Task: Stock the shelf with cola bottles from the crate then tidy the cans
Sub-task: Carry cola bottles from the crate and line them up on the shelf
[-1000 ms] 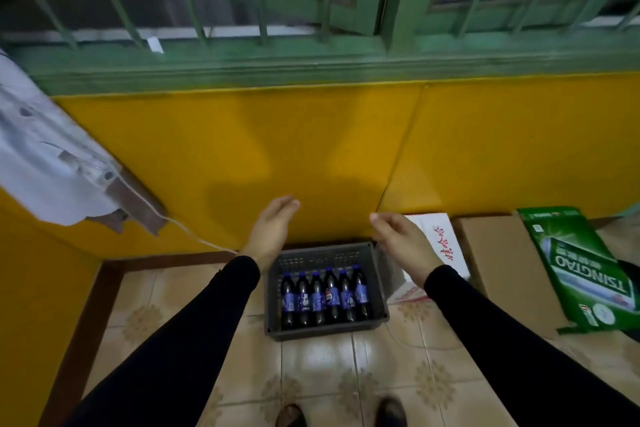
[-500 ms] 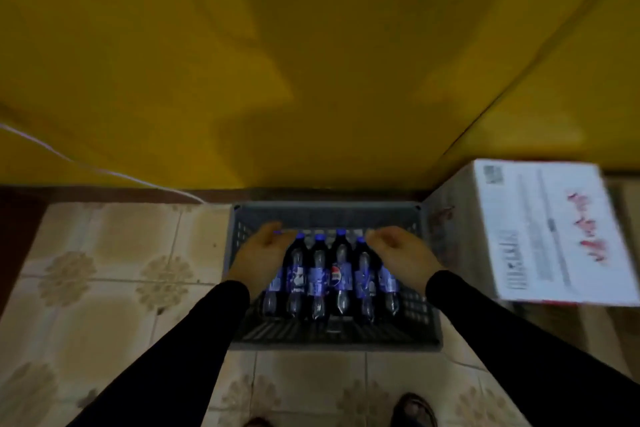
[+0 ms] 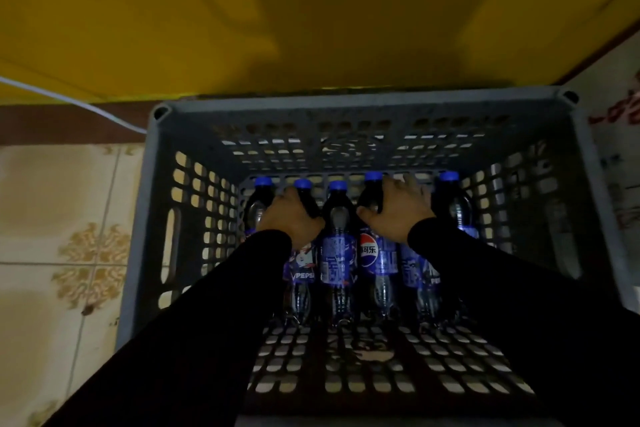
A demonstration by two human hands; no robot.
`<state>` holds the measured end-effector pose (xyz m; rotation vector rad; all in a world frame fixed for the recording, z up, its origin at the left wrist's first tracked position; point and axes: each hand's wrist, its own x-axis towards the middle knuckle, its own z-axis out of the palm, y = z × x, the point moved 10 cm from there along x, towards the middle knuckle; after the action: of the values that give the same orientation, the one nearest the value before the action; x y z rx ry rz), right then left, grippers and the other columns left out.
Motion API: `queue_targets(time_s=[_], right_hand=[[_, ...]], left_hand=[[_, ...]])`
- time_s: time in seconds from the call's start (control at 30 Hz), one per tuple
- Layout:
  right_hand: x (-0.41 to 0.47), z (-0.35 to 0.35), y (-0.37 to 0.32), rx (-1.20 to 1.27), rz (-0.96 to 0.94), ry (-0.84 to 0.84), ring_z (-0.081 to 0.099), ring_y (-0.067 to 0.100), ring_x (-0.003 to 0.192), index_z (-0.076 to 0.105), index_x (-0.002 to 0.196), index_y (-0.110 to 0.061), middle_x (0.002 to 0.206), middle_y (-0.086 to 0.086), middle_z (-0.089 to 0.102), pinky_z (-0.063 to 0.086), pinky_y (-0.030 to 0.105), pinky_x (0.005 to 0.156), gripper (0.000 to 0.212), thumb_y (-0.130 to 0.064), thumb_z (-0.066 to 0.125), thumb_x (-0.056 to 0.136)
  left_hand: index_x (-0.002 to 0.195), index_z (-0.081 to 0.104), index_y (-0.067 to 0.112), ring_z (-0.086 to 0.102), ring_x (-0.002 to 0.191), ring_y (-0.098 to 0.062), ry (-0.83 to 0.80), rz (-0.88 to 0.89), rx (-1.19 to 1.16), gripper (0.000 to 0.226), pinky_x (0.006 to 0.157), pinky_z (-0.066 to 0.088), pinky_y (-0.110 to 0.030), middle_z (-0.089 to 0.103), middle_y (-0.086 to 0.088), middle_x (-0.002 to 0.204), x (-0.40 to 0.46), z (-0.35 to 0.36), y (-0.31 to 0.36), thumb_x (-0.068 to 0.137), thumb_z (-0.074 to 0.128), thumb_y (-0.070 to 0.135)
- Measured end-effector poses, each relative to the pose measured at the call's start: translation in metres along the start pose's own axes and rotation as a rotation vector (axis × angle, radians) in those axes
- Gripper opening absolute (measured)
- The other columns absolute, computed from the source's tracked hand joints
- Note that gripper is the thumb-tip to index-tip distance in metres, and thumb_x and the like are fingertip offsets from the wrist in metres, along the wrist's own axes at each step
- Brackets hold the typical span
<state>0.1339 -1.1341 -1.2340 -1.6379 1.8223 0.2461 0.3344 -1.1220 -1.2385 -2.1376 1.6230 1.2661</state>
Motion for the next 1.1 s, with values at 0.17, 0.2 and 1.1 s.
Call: queue_targets(time_s=[0.17, 0.2, 1.1], right_hand=[[0.009, 0.011, 0.008, -0.101, 0.013, -0.005, 0.005, 0.028, 0.148, 0.040, 0.142, -0.018, 0.152, 0.005, 0.039, 0.004, 0.053, 0.118, 0.079, -0.069, 0.047, 0.082], [0.006, 0.008, 0.007, -0.076, -0.006, 0.017, 0.007, 0.028, 0.148, 0.044, 0.139, -0.020, 0.150, 0.005, 0.041, 0.004, 0.052, 0.117, 0.075, -0.068, 0.050, 0.082], [-0.251, -0.250, -0.151, 0.731, -0.284, 0.146, 0.047, 0.006, 0.117, 0.022, 0.139, -0.043, 0.131, -0.017, 0.043, 0.040, 0.031, 0.103, 0.069, -0.021, 0.067, 0.091]], left_hand=[[0.141, 0.034, 0.010, 0.060, 0.109, -0.035, 0.004, -0.039, 0.184, 0.082, 0.084, 0.050, -0.040, 0.058, -0.014, 0.125, 0.008, 0.006, -0.003, 0.076, 0.073, 0.042], [0.139, 0.036, 0.011, 0.058, 0.111, -0.034, 0.029, -0.029, 0.191, 0.080, 0.087, 0.049, -0.041, 0.058, -0.013, 0.125, 0.005, 0.004, -0.003, 0.075, 0.074, 0.042], [0.132, 0.021, 0.037, 0.054, 0.113, -0.022, 0.270, 0.283, -0.655, 0.070, 0.097, 0.045, -0.038, 0.050, 0.001, 0.125, -0.288, -0.247, 0.086, 0.088, 0.068, 0.009]])
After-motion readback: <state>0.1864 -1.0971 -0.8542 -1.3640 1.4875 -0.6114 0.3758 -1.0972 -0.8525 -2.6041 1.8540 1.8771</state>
